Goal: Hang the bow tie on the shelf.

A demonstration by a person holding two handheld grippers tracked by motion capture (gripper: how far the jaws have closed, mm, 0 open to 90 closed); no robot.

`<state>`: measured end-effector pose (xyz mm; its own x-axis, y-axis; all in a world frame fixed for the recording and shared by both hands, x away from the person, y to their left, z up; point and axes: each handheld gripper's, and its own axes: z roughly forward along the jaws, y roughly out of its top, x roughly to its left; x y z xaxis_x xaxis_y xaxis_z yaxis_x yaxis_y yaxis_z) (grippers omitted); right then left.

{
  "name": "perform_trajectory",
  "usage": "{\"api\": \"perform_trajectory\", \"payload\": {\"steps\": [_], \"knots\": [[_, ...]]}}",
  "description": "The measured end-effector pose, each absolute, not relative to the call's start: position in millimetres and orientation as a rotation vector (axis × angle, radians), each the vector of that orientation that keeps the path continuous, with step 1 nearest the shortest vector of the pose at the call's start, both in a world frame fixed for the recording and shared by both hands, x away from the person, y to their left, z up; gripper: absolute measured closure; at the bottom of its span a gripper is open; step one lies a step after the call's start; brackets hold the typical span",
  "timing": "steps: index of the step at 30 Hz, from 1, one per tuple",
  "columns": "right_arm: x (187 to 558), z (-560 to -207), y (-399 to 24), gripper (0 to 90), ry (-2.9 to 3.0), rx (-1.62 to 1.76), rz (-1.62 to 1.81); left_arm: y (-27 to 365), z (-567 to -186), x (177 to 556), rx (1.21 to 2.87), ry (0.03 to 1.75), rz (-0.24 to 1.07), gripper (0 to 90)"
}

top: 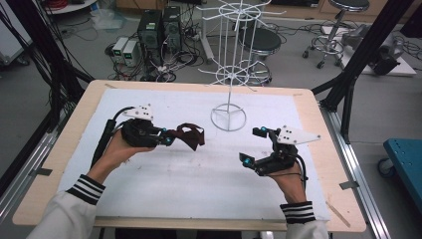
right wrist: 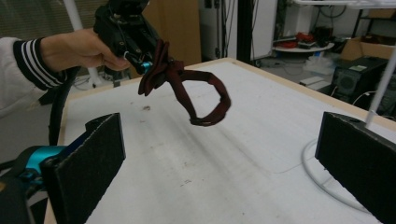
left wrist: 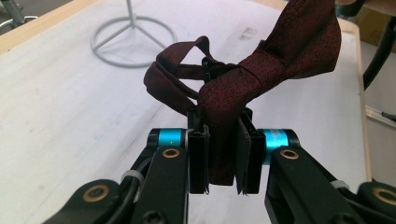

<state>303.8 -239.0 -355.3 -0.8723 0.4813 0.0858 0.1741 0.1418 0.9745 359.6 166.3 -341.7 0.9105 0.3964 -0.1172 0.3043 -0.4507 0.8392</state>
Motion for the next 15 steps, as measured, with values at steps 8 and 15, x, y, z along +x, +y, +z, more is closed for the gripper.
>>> {"api": "perform_trajectory", "payload": {"steps": [8, 15], "knots": [[309.3, -342.8, -222.7, 1.5, 2.221, 0.598, 1.802, 146.5, -344.5, 355.7, 2.061, 0.481, 0.117, 77.5], [313.5, -339.4, -210.1, 5.5, 2.283, 0.570, 1.808, 130.9, -343.8, 352.9, 2.040, 0.467, 0.111, 77.6]]}}
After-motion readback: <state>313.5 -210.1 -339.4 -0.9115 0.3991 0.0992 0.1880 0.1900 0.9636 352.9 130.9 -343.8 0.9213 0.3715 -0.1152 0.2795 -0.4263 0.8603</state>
